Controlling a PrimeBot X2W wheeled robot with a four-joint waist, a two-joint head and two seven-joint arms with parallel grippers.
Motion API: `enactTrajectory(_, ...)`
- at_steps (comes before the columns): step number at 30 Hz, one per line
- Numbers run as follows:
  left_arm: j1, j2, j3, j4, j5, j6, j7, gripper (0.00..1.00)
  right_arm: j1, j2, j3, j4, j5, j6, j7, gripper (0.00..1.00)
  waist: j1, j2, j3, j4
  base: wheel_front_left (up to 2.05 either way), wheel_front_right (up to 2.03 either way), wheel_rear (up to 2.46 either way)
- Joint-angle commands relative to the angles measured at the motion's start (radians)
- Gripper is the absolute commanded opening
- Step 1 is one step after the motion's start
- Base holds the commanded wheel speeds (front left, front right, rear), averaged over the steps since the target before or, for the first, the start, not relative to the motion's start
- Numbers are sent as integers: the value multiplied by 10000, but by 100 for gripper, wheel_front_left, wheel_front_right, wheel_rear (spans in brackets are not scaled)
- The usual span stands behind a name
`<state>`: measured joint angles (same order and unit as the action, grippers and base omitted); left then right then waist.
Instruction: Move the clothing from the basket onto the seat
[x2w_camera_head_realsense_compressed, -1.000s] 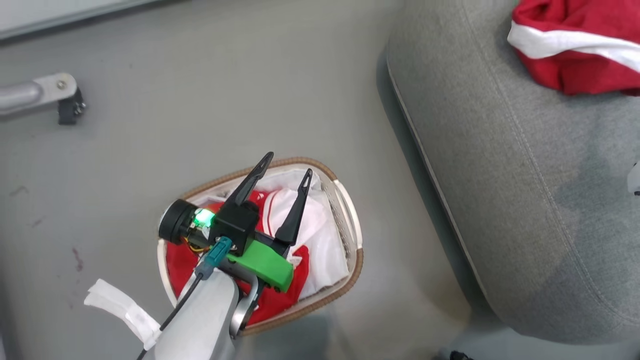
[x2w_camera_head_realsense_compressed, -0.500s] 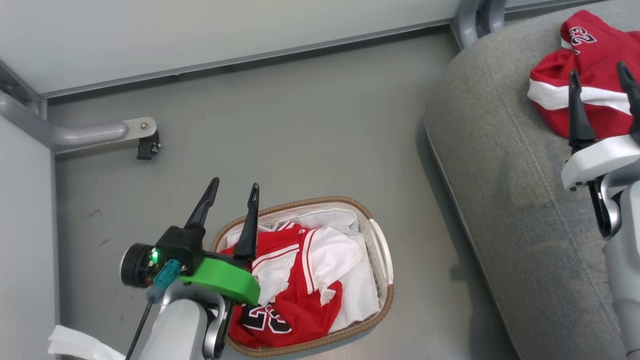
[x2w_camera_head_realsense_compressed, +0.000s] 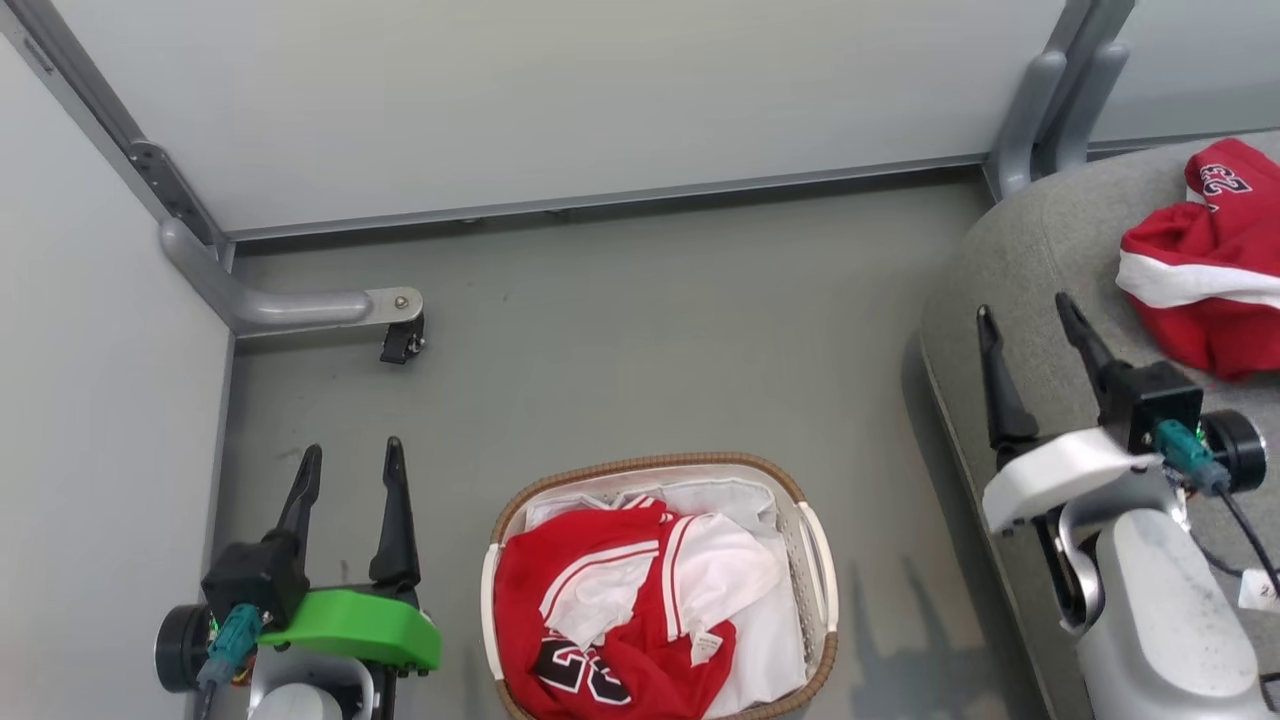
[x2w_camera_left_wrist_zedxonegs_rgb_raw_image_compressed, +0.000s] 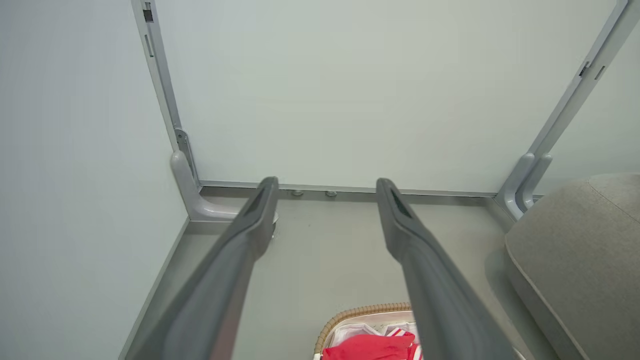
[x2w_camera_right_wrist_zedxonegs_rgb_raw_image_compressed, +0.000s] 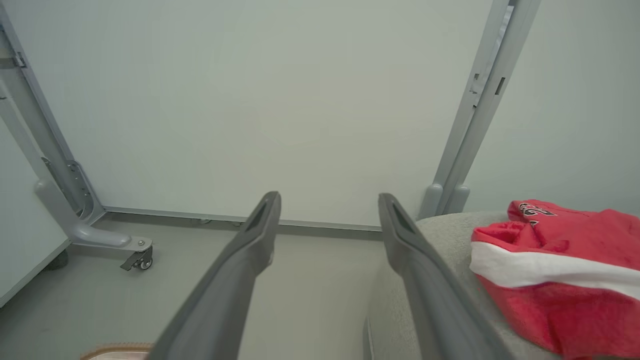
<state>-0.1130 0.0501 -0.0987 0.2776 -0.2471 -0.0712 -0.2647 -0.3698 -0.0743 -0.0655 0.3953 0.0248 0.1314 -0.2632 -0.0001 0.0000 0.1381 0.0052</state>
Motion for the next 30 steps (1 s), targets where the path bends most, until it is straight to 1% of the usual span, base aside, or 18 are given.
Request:
enactTrajectory(1,221,7,80,-19,-31,21,5,100,309,49,16,-124,122,-14,-25,100,1,0,-291,154,0,0,0)
enactTrajectory(6,701,10,225,5,-47,3,5,100,1159,214,128,-398,481,-14,-25,100,1,0,-583,128,0,0,0)
enactTrajectory(9,928,11,287,13,-141,41,5,100,1605,219,324,-485,1237,-14,-25,100,1,0,-730,115,0,0,0)
enactTrajectory(12,1119,10,295,12,-194,70,5,100,1897,224,497,-463,1607,-12,-25,100,1,0,-829,94,0,0,0)
enactTrajectory(18,1342,10,250,88,-248,66,5,100,2239,221,846,-331,1704,-14,-25,100,1,0,-1001,120,0,0,0)
enactTrajectory(30,1325,11,202,222,-228,66,6,100,2298,221,982,-210,1672,-14,-25,100,1,0,-1075,173,0,0,0)
